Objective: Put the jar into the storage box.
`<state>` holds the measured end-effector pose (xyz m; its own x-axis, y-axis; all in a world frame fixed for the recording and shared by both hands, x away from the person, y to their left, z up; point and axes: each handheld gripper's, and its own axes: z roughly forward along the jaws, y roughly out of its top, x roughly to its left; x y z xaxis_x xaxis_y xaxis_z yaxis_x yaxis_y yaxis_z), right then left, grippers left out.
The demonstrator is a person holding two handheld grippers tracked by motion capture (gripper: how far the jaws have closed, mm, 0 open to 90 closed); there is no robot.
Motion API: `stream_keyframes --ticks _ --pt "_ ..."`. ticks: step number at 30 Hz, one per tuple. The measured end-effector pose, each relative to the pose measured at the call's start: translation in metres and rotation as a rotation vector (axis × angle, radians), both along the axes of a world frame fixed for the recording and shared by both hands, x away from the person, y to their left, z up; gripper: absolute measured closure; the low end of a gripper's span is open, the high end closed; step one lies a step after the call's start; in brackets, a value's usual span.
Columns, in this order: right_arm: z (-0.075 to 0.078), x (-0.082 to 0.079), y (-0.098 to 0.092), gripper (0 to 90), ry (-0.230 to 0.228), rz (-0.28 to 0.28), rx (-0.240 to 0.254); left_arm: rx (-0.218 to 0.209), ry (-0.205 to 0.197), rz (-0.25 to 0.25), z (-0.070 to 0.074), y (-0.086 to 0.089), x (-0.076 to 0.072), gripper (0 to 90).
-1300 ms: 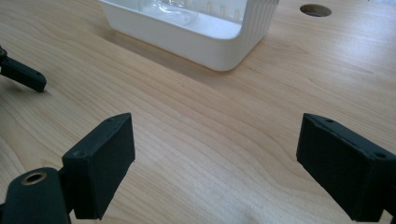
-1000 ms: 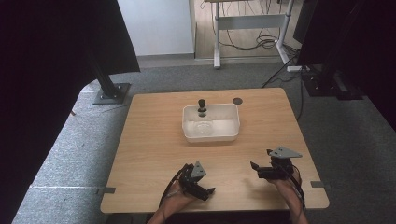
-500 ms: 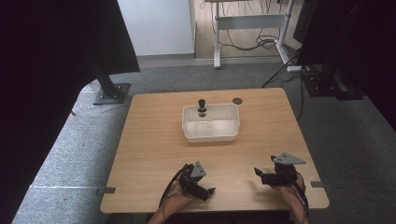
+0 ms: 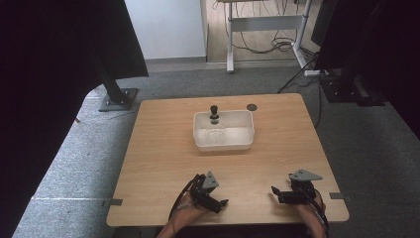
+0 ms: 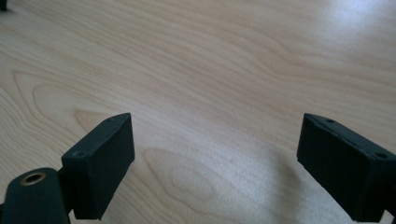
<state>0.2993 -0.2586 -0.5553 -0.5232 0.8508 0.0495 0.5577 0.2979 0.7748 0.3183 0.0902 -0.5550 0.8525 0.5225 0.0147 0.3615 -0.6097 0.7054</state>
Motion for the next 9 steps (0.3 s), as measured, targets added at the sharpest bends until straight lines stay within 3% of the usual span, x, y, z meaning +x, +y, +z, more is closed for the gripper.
stream_keyframes --ticks 9 --pt "-0.0038 -0.0006 -0.0006 10.7 0.042 -0.010 -0.038 0.000 0.001 0.000 0.0000 0.0000 0.0000 1.1"
